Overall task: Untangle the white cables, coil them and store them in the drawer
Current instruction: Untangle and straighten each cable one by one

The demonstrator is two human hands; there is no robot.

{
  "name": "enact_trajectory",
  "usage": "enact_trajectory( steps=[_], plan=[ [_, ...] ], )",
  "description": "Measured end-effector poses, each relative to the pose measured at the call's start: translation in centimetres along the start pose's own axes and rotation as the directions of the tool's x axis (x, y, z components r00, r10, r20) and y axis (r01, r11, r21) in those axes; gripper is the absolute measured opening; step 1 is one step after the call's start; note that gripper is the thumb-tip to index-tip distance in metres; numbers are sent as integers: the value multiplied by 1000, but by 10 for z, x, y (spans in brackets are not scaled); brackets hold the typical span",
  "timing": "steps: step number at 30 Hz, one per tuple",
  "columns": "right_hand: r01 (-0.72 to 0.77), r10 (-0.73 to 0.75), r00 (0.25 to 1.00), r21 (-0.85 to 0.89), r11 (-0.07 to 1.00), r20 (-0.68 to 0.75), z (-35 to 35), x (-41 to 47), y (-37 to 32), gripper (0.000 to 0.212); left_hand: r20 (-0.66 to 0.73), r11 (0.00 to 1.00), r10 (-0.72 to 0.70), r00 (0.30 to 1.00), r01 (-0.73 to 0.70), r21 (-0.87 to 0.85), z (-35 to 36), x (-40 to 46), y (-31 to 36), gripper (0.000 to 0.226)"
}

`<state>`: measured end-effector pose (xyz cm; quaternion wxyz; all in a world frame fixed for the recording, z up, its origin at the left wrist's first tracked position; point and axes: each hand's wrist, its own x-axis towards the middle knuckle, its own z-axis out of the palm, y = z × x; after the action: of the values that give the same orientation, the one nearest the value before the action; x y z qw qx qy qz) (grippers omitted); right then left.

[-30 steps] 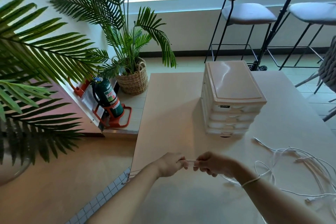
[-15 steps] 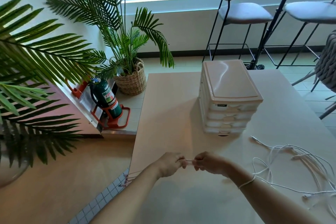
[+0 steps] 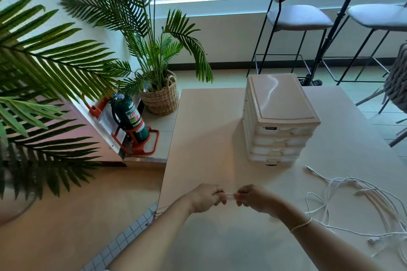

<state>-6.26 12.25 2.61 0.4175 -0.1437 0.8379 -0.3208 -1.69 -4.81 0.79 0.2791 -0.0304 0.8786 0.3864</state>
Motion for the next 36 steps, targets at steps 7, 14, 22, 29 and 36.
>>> enact_trajectory(
  steps=[7, 14, 22, 29, 36],
  plan=[
    [-56, 61, 997, 105, 993, -47, -12, 6, 13, 35, 115, 985, -143, 983, 130, 111, -24, -19, -32, 21],
    [-87, 87, 996, 54, 995, 4, -7, 7, 19, 33, 145, 912, -342, 929, 291, 289, -46, -29, -69, 20],
    [-88, 87, 995, 36, 995, 38, 6, 9, 11, 33, 133, 640, -502, 855, 264, 722, -46, -28, -61, 36],
    [-54, 51, 996, 34, 998, 79, 5, 10, 3, 31, 181, 993, -55, 982, 35, 115, 1, -4, 12, 37],
    [20, -39, 987, 123, 992, 157, -13, 5, 18, 24, 119, 991, -7, 993, -9, 132, 10, 1, 12, 32]
  ],
)
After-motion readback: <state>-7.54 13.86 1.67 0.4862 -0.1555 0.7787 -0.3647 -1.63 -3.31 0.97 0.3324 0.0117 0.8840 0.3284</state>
